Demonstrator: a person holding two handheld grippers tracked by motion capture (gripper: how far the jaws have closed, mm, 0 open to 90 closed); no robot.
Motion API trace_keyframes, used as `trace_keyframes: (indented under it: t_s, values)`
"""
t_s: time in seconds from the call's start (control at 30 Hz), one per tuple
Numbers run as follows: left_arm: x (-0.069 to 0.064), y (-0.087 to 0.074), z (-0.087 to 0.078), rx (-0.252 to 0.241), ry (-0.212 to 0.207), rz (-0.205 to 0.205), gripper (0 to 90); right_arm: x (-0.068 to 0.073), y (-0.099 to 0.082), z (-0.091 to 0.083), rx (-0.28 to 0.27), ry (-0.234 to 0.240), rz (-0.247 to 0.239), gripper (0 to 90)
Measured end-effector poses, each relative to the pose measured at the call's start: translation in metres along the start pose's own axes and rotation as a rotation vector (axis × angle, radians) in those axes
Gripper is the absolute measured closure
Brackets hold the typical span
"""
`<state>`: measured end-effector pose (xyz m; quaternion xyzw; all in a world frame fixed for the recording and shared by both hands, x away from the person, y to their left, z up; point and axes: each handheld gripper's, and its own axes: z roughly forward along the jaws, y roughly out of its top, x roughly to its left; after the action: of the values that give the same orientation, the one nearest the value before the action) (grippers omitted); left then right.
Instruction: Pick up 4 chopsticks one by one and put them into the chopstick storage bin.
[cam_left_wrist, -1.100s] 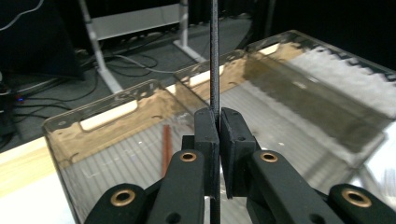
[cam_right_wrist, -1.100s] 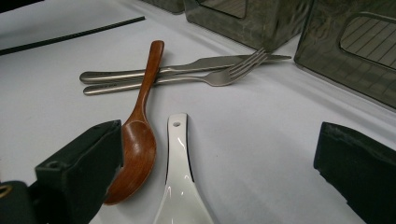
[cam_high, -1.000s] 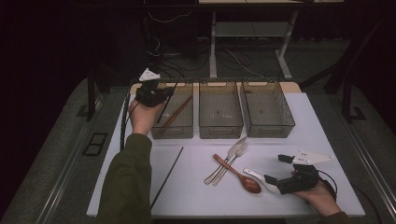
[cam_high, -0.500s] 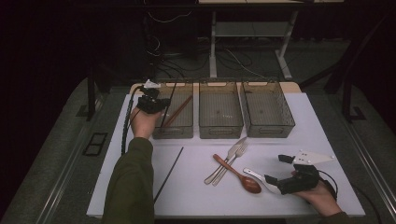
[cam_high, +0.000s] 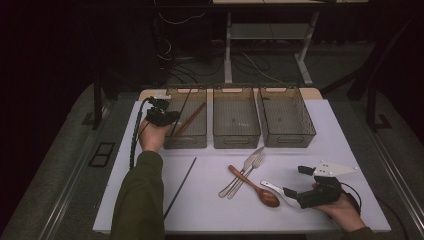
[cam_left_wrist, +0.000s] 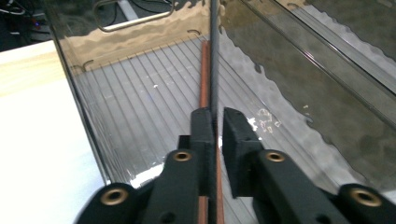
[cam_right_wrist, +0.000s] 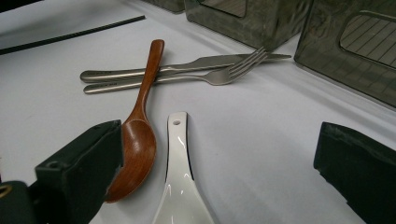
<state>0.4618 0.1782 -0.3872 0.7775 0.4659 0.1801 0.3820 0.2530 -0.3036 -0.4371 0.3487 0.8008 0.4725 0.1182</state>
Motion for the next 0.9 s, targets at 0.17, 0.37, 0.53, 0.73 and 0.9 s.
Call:
trace_keyframes:
  t_s: [0.17, 0.37, 0.53, 0.73, 0.9]
  values:
    - [-0.002, 0.002, -0.002, -0.016, 0.0, 0.003, 75.0, 0.0, 0.0, 0.0, 0.0, 0.001, 0.0, 1.3]
    - [-0.005, 0.005, -0.011, -0.046, -0.016, 0.006, 67.1, 0.0, 0.0, 0.0, 0.0, 0.0, 0.0, 1.3]
    - [-0.008, 0.008, -0.023, -0.057, -0.041, -0.006, 58.1, 0.0, 0.0, 0.0, 0.001, 0.0, -0.001, 1.3]
    - [-0.017, 0.006, -0.042, -0.07, -0.07, 0.006, 48.6, 0.0, 0.0, 0.0, 0.0, -0.002, 0.001, 1.3]
    - [-0.029, -0.005, -0.055, -0.056, -0.096, 0.014, 41.9, 0.0, 0.0, 0.001, 0.001, -0.002, -0.002, 1.3]
